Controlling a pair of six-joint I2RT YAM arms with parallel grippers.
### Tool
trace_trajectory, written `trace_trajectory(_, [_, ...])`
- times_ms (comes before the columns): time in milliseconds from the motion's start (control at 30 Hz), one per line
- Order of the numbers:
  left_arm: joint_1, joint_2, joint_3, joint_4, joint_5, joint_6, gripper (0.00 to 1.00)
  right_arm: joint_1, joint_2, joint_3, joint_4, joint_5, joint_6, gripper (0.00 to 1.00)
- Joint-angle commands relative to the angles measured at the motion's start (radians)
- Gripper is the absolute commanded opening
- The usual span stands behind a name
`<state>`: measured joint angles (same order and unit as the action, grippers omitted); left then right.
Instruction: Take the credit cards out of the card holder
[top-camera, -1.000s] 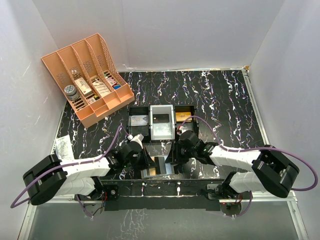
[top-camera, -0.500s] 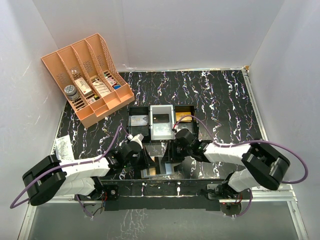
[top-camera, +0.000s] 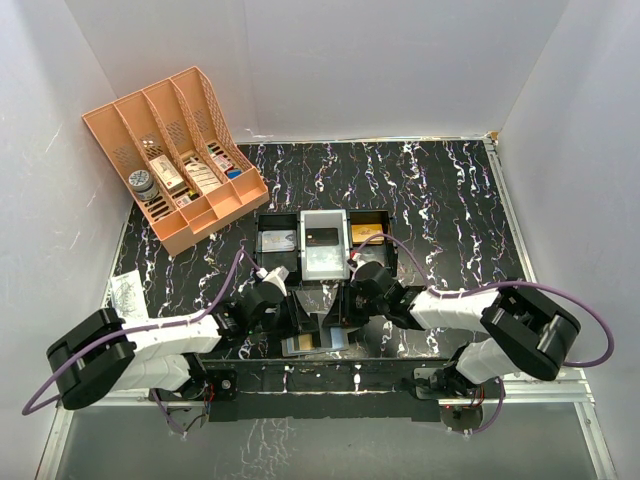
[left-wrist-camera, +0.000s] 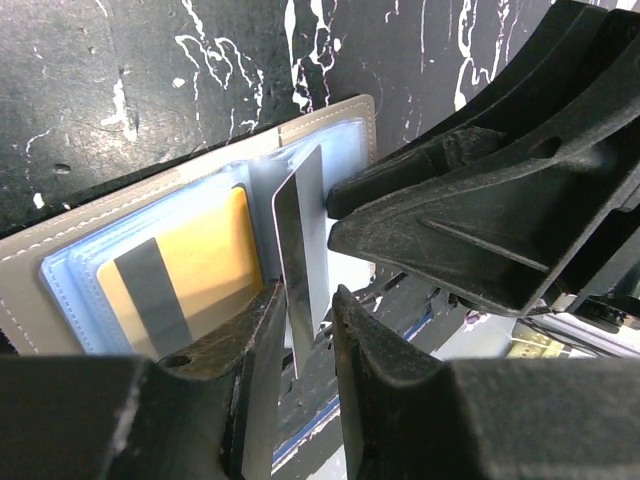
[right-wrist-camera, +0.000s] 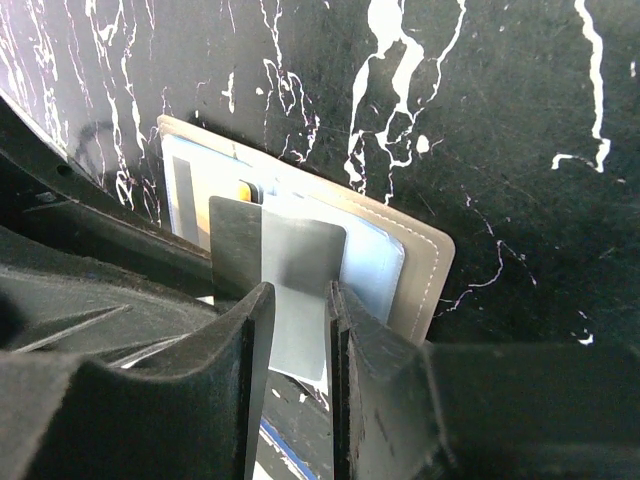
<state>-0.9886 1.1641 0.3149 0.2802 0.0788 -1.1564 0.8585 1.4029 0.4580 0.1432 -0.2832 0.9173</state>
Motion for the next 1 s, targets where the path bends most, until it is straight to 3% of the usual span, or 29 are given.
trace_trajectory(0, [-0.004,0.013,-0.008,0.046,0.018,-0.005,0.22,0.007,-0.018,-0.024,-0.010,0.038,-0.012,0.26])
trace_trajectory(233, [-0.004,0.038,-0.009,0.073,0.047,-0.003,0.20,0.007,-0.014,-0.021,-0.004,0.032,-0.017,0.26])
trace_trajectory(500, [-0.004,0.015,-0.022,0.033,0.037,-0.011,0.00,0.007,-0.016,-0.015,-0.024,0.029,-0.021,0.26])
trace_trajectory(967, [-0.005,-0.158,-0.026,-0.120,-0.002,0.019,0.00,0.007,-0.106,0.024,-0.085,0.048,-0.052,0.36])
